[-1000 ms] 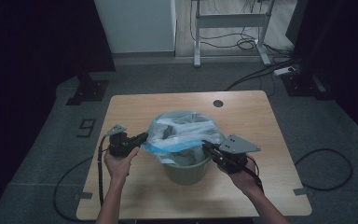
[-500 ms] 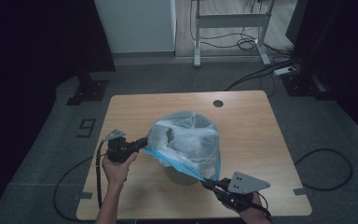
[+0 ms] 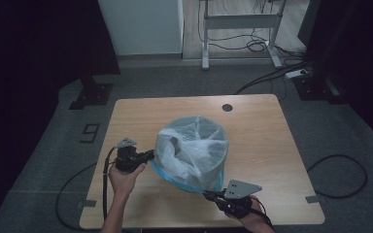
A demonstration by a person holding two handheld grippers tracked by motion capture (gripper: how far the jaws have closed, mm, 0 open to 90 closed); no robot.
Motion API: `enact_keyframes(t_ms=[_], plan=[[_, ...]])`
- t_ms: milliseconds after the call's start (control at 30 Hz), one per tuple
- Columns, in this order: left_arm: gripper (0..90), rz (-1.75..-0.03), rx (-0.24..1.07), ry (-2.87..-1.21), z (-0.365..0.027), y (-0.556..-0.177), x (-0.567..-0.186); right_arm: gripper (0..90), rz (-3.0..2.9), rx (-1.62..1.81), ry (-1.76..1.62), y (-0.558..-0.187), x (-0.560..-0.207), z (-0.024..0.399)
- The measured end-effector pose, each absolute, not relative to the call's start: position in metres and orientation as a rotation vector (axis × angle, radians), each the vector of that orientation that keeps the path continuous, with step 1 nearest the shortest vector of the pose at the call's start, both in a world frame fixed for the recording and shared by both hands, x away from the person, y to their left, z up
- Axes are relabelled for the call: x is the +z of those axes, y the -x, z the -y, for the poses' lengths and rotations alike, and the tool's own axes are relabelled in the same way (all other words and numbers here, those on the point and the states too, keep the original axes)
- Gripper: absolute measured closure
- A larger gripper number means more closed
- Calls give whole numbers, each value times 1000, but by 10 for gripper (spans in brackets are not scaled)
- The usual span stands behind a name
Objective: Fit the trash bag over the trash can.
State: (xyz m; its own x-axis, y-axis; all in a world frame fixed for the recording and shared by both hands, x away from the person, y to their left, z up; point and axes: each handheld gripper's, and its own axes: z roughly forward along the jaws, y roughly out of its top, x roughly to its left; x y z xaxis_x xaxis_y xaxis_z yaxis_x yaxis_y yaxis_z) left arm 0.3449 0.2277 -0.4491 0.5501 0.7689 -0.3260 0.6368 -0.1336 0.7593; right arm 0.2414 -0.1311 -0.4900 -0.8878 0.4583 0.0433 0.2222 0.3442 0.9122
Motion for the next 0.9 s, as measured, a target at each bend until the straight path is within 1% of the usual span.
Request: enact_keyframes(t_ms=[267,333,400,500,600,700,767,900], plan=[[880,-1170,157,-1846,-227,-346,-458,889,-2398,1521,-756,-260,-515,144],[879,-1166,159,-1847,-227,-346,-458,792,-2389,1544,-770,-260,-518,147],[877,-1165,158,-1844,-226,-347,-459,687,-2358,1578,-763,-257,-514,152],[872,-1167,155,-1840,-226,-347,-460,581,-2266,1655,-757,-249,-499,165],[869,-1167,154,-1834,-226,-347,-461,514,-2183,1675,-777,-246,-487,182],[866,-1166,158,-1836,-226,-347,-461,465,-2132,1651,-844,-256,-481,197],[865,-1166,158,-1835,-226,-347,-461,443,-2126,1637,-867,-265,-480,201],[863,-1167,157,-1835,-225,-347,-461,441,-2124,1614,-939,-291,-479,202]])
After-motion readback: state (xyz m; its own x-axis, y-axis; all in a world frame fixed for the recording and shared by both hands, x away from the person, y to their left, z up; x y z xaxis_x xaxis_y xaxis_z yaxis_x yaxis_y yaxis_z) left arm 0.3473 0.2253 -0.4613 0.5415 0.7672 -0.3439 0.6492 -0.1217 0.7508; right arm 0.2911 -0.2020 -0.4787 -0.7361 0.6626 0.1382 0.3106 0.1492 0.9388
